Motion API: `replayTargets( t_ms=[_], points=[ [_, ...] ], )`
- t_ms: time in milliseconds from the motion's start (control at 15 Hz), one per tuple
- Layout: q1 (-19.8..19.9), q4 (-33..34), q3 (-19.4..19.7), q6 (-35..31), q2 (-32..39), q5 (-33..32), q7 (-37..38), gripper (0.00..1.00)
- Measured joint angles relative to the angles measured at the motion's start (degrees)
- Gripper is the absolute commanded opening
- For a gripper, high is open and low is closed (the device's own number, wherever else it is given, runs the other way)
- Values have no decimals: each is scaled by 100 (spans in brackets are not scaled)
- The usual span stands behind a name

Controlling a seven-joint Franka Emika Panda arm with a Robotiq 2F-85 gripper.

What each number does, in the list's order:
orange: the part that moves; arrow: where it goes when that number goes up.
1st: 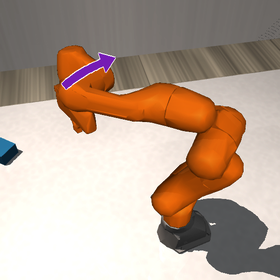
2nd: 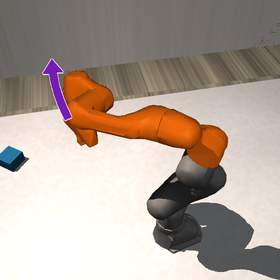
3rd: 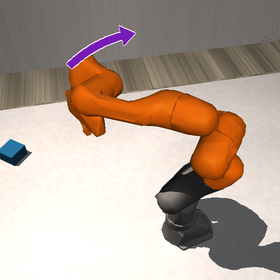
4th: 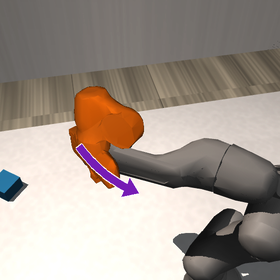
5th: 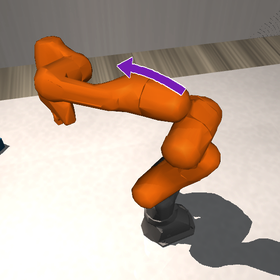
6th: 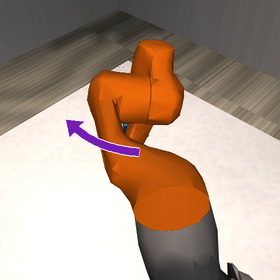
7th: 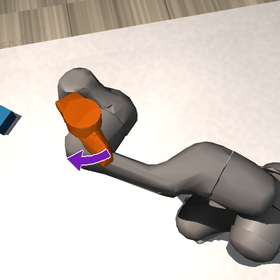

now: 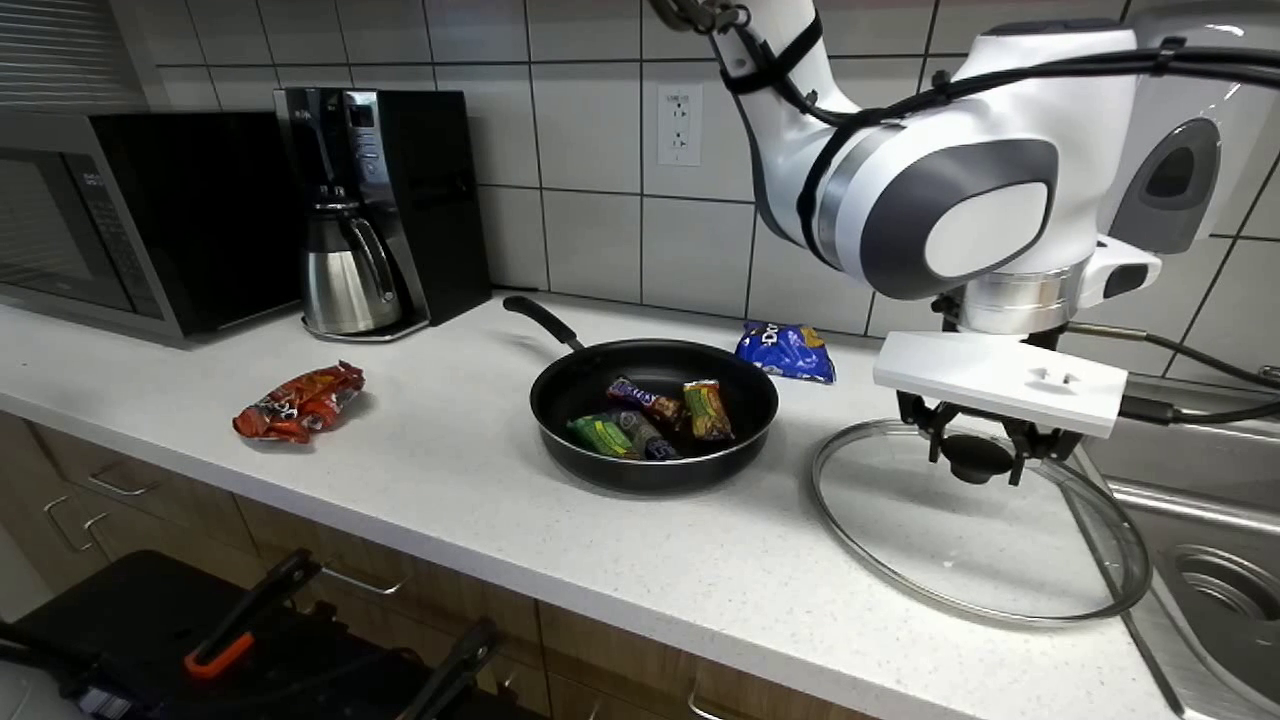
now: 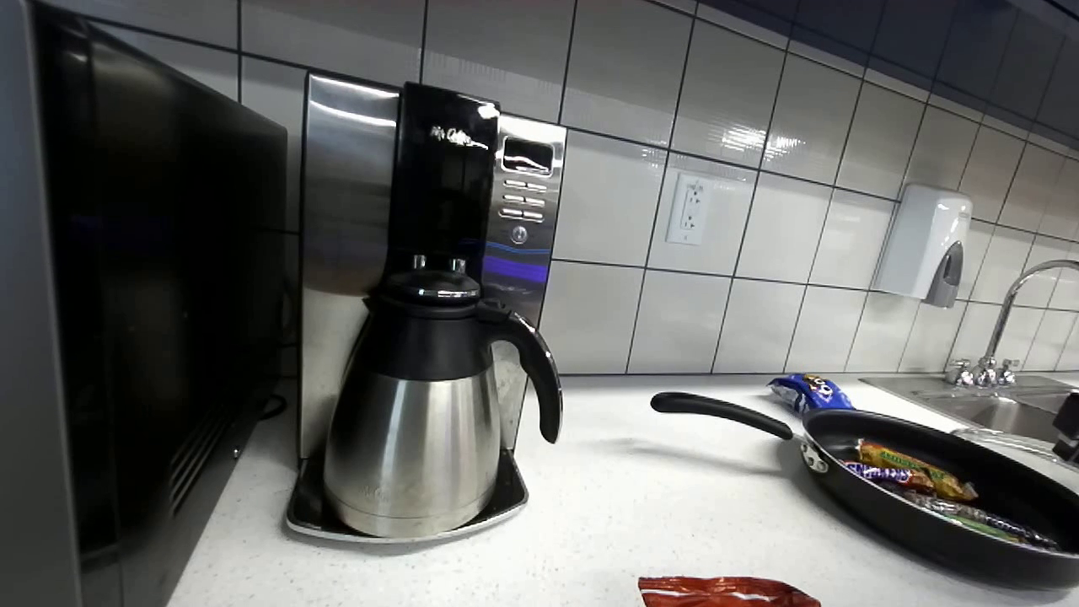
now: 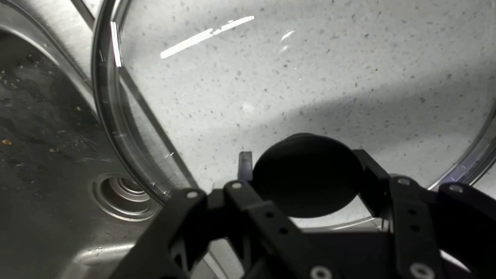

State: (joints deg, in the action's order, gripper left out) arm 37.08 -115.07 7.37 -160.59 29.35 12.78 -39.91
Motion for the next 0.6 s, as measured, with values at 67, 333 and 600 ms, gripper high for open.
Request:
replayTargets(
  t_ms=[67, 333, 600],
  points=[
    [0, 1, 0, 0, -2, -49, 1, 39],
    [-1, 0, -41, 3, -51, -224, 1, 39],
    [-1, -10, -156, 3, -204, -236, -9, 39]
  ],
)
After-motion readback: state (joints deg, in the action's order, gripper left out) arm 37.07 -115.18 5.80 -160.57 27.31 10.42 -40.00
